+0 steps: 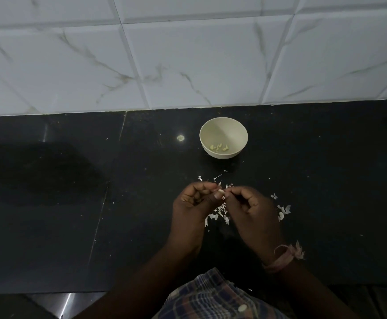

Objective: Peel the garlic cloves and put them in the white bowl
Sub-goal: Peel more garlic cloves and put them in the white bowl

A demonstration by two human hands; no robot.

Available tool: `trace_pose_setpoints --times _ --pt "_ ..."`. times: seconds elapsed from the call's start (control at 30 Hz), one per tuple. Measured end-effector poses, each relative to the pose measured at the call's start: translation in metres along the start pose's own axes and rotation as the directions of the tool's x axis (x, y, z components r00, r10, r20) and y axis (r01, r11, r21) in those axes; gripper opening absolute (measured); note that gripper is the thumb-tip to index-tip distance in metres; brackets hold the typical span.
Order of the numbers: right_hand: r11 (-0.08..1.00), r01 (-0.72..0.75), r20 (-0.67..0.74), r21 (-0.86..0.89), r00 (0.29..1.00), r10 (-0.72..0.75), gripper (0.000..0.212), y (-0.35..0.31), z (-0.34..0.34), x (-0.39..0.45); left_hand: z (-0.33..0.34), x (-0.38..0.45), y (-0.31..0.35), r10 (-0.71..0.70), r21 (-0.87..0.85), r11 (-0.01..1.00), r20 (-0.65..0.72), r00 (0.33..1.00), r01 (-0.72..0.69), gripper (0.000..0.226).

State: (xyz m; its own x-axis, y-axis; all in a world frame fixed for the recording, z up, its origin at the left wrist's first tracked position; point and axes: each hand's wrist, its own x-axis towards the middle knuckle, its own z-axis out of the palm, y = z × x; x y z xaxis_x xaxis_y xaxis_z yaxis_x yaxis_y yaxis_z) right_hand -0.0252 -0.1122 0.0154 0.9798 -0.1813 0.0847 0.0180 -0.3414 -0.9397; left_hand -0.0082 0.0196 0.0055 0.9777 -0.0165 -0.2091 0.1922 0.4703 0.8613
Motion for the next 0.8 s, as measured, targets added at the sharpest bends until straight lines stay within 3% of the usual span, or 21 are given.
trace_pose_setpoints --times 0.17,0.3,0.57,0.8 --pt "0.98 0.131 -0.028 -0.152 0.99 -0.137 0.009 -0.0011 -0.0011 0.0007 0.0005 -0.0012 -0.0013 -0.086 -0.091 0.992 0.003 0.996 0.086 0.022" --pt "0.965 0.153 -0.031 -0.211 0.986 -0.163 0.008 -0.0029 -0.0017 0.0005 0.0011 -0.0016 -0.0013 -0.126 -0.106 0.986 0.002 0.992 0.126 0.023" --pt "0.973 0.063 0.003 -0.223 0.998 -0.064 0.009 -0.005 -0.0023 0.0028 -0.002 -0.0028 -0.0016 -0.054 0.052 0.997 -0.014 0.998 0.054 0.017" --pt "0.976 -0.012 0.094 -0.217 0.995 0.033 0.006 -0.0046 -0.005 0.0073 -0.0026 -0.0058 0.0011 -0.083 0.09 0.992 -0.05 0.995 0.087 0.013"
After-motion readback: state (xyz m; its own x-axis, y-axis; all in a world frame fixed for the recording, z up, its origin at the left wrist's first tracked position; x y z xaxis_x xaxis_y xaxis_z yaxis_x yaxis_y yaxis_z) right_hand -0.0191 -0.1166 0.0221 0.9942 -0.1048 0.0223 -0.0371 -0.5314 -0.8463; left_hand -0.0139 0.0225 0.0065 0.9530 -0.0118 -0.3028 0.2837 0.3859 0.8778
